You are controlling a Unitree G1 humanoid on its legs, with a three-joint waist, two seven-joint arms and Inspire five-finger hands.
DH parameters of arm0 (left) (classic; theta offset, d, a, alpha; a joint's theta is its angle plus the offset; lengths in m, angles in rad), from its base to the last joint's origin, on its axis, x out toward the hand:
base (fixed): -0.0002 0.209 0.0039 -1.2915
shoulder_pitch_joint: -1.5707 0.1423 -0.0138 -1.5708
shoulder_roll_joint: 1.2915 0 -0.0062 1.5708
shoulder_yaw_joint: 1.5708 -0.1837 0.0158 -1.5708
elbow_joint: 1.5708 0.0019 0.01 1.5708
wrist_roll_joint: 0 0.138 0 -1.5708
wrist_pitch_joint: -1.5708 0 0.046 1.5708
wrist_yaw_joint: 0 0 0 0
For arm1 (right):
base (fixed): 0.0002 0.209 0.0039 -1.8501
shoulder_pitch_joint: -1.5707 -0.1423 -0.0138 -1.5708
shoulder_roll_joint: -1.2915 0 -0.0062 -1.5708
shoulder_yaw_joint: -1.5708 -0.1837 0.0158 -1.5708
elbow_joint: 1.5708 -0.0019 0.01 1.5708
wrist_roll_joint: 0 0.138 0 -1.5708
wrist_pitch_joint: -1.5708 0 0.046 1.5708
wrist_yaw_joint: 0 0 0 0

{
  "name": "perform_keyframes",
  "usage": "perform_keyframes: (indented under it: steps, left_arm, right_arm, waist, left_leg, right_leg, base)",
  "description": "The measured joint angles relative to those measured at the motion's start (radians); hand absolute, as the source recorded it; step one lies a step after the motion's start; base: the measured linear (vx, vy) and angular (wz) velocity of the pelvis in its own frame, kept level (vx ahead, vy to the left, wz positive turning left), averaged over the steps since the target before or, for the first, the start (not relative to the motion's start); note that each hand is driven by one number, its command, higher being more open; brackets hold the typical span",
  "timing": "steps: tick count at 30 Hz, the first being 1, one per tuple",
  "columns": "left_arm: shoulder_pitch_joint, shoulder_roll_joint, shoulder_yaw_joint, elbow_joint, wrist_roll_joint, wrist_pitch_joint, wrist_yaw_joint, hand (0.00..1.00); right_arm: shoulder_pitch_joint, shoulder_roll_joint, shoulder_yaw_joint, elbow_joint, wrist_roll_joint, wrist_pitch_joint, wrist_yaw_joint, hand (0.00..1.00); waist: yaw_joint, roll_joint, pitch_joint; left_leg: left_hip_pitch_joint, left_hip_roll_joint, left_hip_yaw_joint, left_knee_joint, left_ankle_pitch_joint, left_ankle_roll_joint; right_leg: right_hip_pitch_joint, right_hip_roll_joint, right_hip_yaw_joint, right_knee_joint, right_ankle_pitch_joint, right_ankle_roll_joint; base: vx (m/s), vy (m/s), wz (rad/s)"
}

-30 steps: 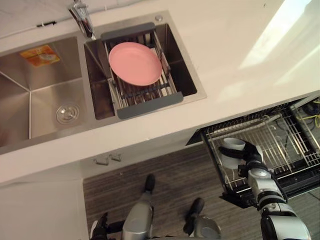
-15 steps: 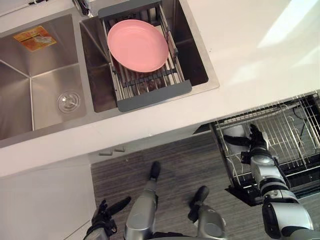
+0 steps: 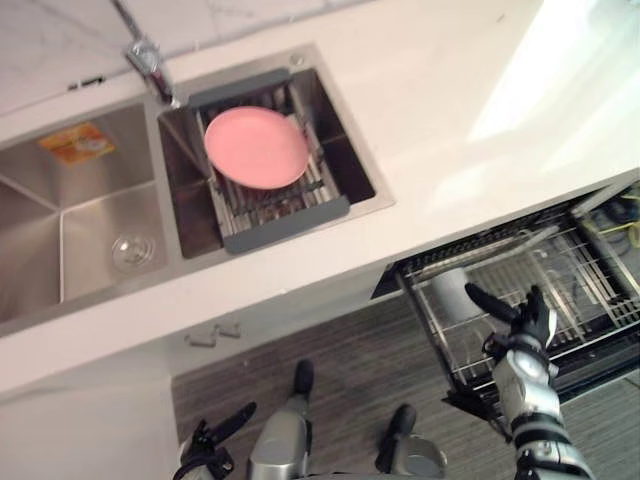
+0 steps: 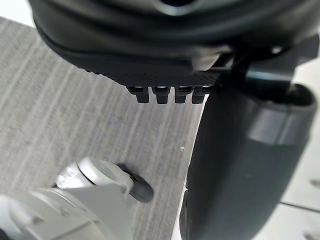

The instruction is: Walk over to the sink, pick up the cup, carry it to the dishwasher, place the cup inside the dishwasher, then close the dishwasher door

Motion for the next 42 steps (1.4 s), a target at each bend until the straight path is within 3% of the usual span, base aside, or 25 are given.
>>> perform_keyframes:
  steps: [3, 7, 8, 11, 12, 13, 15, 18, 24, 27, 28, 30, 31, 33, 34, 37, 38, 42]
  left_arm:
    - [0.021, -0.003, 0.014, 0.000, 0.020, 0.007, 0.012, 1.00]
    - [0.028, -0.021, 0.034, -0.006, 0.041, 0.020, 0.006, 1.00]
    - [0.028, -0.023, 0.035, -0.005, 0.045, 0.024, 0.004, 1.00]
    - [0.021, -0.030, 0.039, 0.005, 0.112, 0.060, -0.019, 1.00]
    - [0.016, -0.036, 0.039, 0.011, 0.146, 0.074, -0.029, 1.00]
    - [0.016, -0.038, 0.039, 0.013, 0.161, 0.078, -0.034, 1.00]
    - [0.023, -0.038, 0.046, 0.028, 0.195, 0.086, -0.057, 1.00]
    - [0.030, -0.046, 0.037, 0.039, 0.216, 0.061, -0.086, 1.00]
    - [0.032, -0.051, -0.046, 0.036, 0.214, -0.031, -0.092, 1.00]
    - [0.014, -0.058, -0.058, 0.031, 0.215, -0.059, -0.093, 1.00]
    - [0.012, -0.044, -0.087, 0.036, 0.214, -0.066, -0.090, 1.00]
    - [0.015, -0.027, -0.104, 0.034, 0.214, -0.071, -0.091, 1.00]
    - [0.013, -0.001, -0.124, 0.035, 0.217, -0.077, -0.089, 1.00]
    - [0.014, 0.016, -0.122, 0.037, 0.216, -0.077, -0.074, 1.00]
    - [0.014, 0.031, -0.121, 0.038, 0.220, -0.079, -0.044, 1.00]
    - [0.028, 0.042, -0.120, 0.038, 0.239, -0.079, -0.033, 1.00]
    - [0.089, 0.024, -0.120, 0.003, 0.297, -0.098, -0.024, 1.00]
    - [0.090, 0.024, -0.120, 0.003, 0.297, -0.098, -0.024, 1.00]
  right_arm:
    - [0.081, 0.049, -0.008, -0.105, 0.048, -0.006, 0.020, 1.00]
    - [0.175, 0.135, -0.063, -0.385, 0.111, -0.054, 0.088, 1.00]
    - [0.190, 0.150, -0.084, -0.437, 0.111, -0.064, 0.101, 1.00]
    - [0.258, 0.196, -0.231, -0.692, 0.113, -0.140, 0.152, 1.00]
    - [0.254, 0.183, -0.287, -0.772, 0.113, -0.181, 0.169, 1.00]
    - [0.246, 0.170, -0.305, -0.806, 0.115, -0.198, 0.177, 1.00]
    - [0.214, 0.125, -0.325, -0.906, 0.194, -0.250, 0.264, 1.00]
    - [0.145, 0.098, -0.277, -0.939, 0.269, -0.244, 0.413, 1.00]
    - [0.143, 0.100, -0.018, -0.845, 0.345, -0.077, 0.578, 1.00]
    - [0.143, 0.109, 0.101, -0.788, 0.325, -0.028, 0.562, 1.00]
    - [0.143, 0.109, 0.126, -0.752, 0.326, -0.016, 0.532, 1.00]
    - [0.143, 0.109, 0.133, -0.715, 0.327, -0.010, 0.496, 1.00]
    - [0.155, 0.118, 0.132, -0.692, 0.330, -0.005, 0.465, 1.00]
    - [0.168, 0.123, 0.132, -0.693, 0.332, -0.001, 0.465, 1.00]
    - [0.172, 0.123, 0.132, -0.694, 0.333, 0.002, 0.472, 1.00]
    - [0.187, 0.121, 0.131, -0.702, 0.333, 0.002, 0.493, 1.00]
    - [0.240, 0.115, 0.106, -0.695, 0.332, -0.024, 0.498, 1.00]
    - [0.240, 0.115, 0.106, -0.695, 0.333, -0.024, 0.497, 1.00]
  waist:
    - [-0.017, -0.018, -0.044]
    - [-0.060, -0.017, -0.090]
    - [-0.070, -0.017, -0.099]
    - [-0.132, -0.028, -0.132]
    - [-0.144, -0.013, -0.141]
    - [-0.147, -0.012, -0.142]
    - [-0.150, -0.020, -0.158]
    - [-0.150, -0.014, -0.166]
    - [-0.135, -0.029, -0.173]
    - [-0.114, -0.042, -0.173]
    - [-0.097, -0.046, -0.171]
    - [-0.092, -0.046, -0.171]
    - [-0.094, -0.045, -0.170]
    - [-0.096, -0.062, -0.170]
    - [-0.096, -0.081, -0.164]
    - [-0.097, -0.099, -0.171]
    - [-0.077, -0.074, -0.175]
    - [-0.077, -0.074, -0.175]
  left_leg:
    - [0.046, 0.014, 0.057, 0.001, -0.018, -0.010]
    - [0.093, 0.039, 0.119, 0.000, -0.041, -0.022]
    - [0.091, 0.047, 0.146, 0.000, -0.056, -0.012]
    - [0.079, 0.122, 0.443, 0.037, -0.065, 0.000]
    - [0.059, 0.151, 0.515, 0.088, -0.053, 0.005]
    - [0.051, 0.156, 0.520, 0.107, -0.037, 0.001]
    - [0.057, 0.129, 0.513, 0.096, -0.033, 0.001]
    - [0.110, 0.078, 0.529, 0.000, -0.001, 0.004]
    - [0.118, 0.019, 0.511, -0.001, -0.011, 0.021]
    - [0.088, -0.046, 0.372, 0.005, -0.028, 0.044]
    - [0.082, -0.054, 0.311, 0.001, -0.033, 0.054]
    - [0.082, -0.043, 0.261, 0.004, -0.038, 0.062]
    - [0.077, -0.011, 0.171, 0.006, -0.042, 0.090]
    - [0.071, -0.001, 0.122, 0.007, -0.044, 0.099]
    - [0.076, -0.002, 0.078, 0.007, -0.047, 0.104]
    - [0.092, -0.033, 0.052, 0.011, -0.047, 0.103]
    - [0.147, -0.071, 0.056, 0.002, -0.098, 0.075]
    - [0.147, -0.070, 0.056, 0.002, -0.099, 0.075]
  right_leg:
    - [0.008, 0.010, 0.057, -0.010, 0.001, -0.001]
    - [0.022, 0.028, 0.113, -0.014, 0.000, -0.006]
    - [0.024, 0.027, 0.110, -0.018, 0.001, -0.007]
    - [0.065, 0.014, 0.013, -0.042, 0.005, -0.005]
    - [0.070, 0.009, -0.011, -0.037, 0.004, -0.004]
    - [0.069, 0.006, -0.014, -0.033, 0.002, 0.000]
    - [0.065, -0.013, -0.009, -0.025, 0.005, 0.011]
    - [0.065, -0.038, 0.004, -0.021, 0.009, 0.030]
    - [0.058, -0.103, -0.003, 0.028, -0.011, 0.047]
    - [0.044, -0.167, -0.071, 0.123, -0.054, -0.010]
    - [0.020, -0.188, -0.057, 0.239, -0.048, -0.083]
    - [-0.017, -0.177, 0.028, 0.341, -0.003, -0.156]
    - [-0.065, -0.089, 0.180, 0.413, -0.063, -0.122]
    - [-0.089, -0.015, 0.238, 0.400, -0.132, -0.105]
    - [-0.125, 0.056, 0.284, 0.384, -0.163, -0.103]
    - [-0.167, 0.086, 0.342, 0.346, -0.147, -0.094]
    - [-0.044, 0.082, 0.355, 0.085, -0.052, -0.036]
    - [-0.042, 0.082, 0.354, 0.083, -0.052, -0.036]
  base:
    - [0.08, -0.054, -0.68]
    - [-0.01, -0.041, -0.42]
    - [-0.06, -0.039, 0.20]
    - [0.01, -0.009, 0.72]
    - [0.04, 0.027, 0.73]
    - [0.02, 0.045, 0.36]
    - [0.01, 0.050, 0.06]
    - [-0.03, 0.083, -0.10]
    - [-0.01, 0.095, 0.09]
    - [0.07, 0.085, 0.71]
    - [0.10, 0.085, 0.95]
    - [0.09, 0.066, 1.07]
    - [0.12, 0.041, 1.26]
    - [0.10, -0.011, 1.09]
    - [0.09, -0.039, 0.88]
    - [0.10, -0.042, 0.71]
    - [0.02, -0.008, 0.16]
    - [0.00, 0.000, 0.00]
